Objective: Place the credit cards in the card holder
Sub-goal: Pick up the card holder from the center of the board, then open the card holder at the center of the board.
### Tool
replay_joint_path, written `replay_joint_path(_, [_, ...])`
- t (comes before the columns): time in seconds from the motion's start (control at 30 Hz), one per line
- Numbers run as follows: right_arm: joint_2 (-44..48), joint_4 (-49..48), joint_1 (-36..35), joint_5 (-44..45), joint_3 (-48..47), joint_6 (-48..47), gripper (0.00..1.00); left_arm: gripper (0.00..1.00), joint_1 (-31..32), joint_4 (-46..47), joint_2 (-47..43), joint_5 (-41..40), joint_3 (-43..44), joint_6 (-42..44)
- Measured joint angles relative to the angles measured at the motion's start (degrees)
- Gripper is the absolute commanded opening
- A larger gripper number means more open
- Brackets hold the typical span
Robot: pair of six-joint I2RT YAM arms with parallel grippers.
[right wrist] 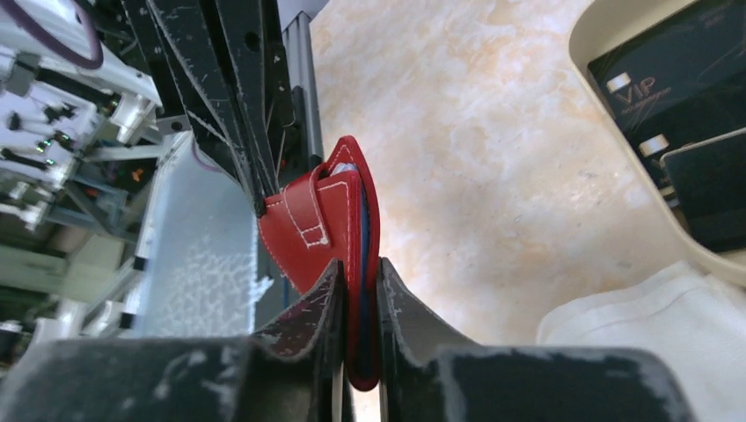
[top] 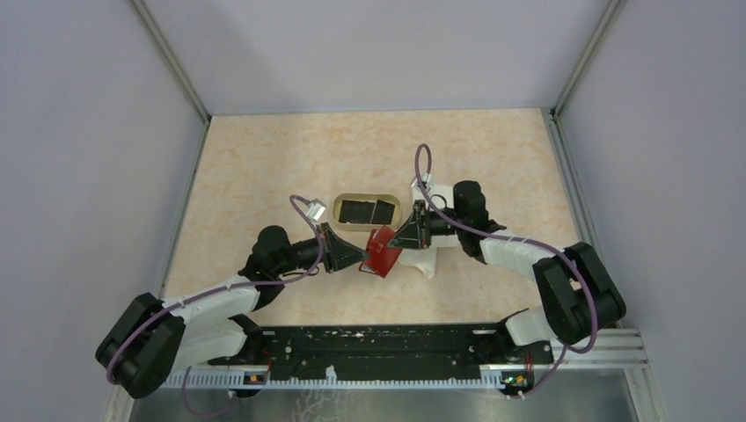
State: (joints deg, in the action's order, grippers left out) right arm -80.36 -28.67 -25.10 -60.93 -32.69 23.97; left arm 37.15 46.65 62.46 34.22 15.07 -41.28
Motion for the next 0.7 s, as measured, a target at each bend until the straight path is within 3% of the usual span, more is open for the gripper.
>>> replay_joint_path(0.07, [0.4, 0.0, 0.0, -0.2, -0.1, -0.2, 0.00, 0.35, 0.0, -0.2, 0.3, -0.2, 0.0, 0.0])
replay_joint_path(0.13, [1.4, 2.8, 0.0, 0.2, -0.7, -2.0, 0.00, 0.55, 0.0, -0.7, 0.3, -1.3, 0.0, 0.4])
replay_joint_path(0.33, [8.7, 19.1, -0.2, 5.6, -6.5, -19.3, 0.00, 0.90, 0.0, -7.9, -1.5, -8.2, 0.1, -0.1])
replay_joint_path(0.5, [17.2, 33.7, -0.1, 6.7, -10.4, -42.2, 0.00, 0.98, 0.0, -6.3, -4.5, -9.1, -2.6, -1.6])
replay_joint_path(0.7, [18.8, 48.2, 0.5, -2.6, -10.7, -61.9, 0.00, 0.99, 0.0, 0.8, -3.2, -1.1, -4.5, 2.0])
